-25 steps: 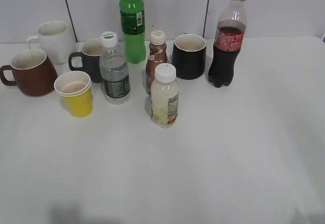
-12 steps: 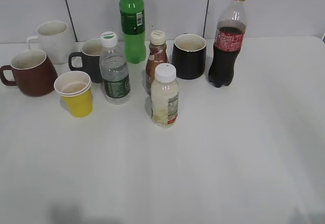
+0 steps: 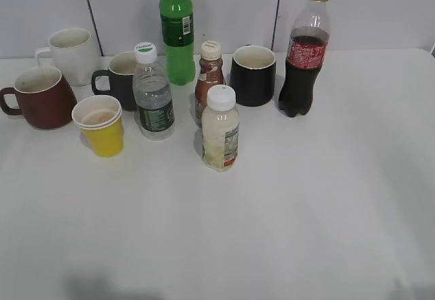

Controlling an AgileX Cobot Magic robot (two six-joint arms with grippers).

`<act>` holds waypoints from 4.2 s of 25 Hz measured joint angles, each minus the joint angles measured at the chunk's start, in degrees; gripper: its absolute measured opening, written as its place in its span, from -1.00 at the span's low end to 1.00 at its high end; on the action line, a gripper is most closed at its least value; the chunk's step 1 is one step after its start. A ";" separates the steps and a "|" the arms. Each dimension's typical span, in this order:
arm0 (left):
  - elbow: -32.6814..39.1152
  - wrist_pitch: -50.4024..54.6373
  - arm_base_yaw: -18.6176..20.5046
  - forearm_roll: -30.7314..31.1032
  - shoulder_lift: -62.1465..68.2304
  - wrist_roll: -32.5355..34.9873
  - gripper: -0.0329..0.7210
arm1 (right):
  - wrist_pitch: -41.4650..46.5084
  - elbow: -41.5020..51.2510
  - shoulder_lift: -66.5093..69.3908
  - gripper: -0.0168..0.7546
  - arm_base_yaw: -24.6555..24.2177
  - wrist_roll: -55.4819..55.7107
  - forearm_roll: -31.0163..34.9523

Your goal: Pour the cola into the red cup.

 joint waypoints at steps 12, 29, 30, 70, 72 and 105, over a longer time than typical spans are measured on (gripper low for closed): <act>9.45 -49.66 0.00 2.93 46.78 0.00 -0.27 | 0.00 0.00 0.00 0.42 0.00 0.00 0.24; 7.15 -95.39 13.99 26.87 109.28 -3.25 -0.12 | -0.01 0.27 0.00 0.42 0.00 0.00 0.38; 5.89 -95.56 14.44 28.16 111.36 -2.31 -0.07 | -0.01 0.33 0.00 0.42 0.00 0.00 0.38; -21.46 -94.14 9.29 30.18 129.06 0.67 -0.80 | -0.01 0.33 0.00 0.42 0.00 0.00 0.38; -21.50 -94.33 9.18 30.23 129.07 0.89 -0.79 | -0.01 0.33 0.00 0.42 0.00 0.00 0.56; -10.45 -56.68 -9.14 36.48 78.09 -8.40 -0.80 | -109.73 -1.93 98.33 0.79 -0.07 12.84 -21.32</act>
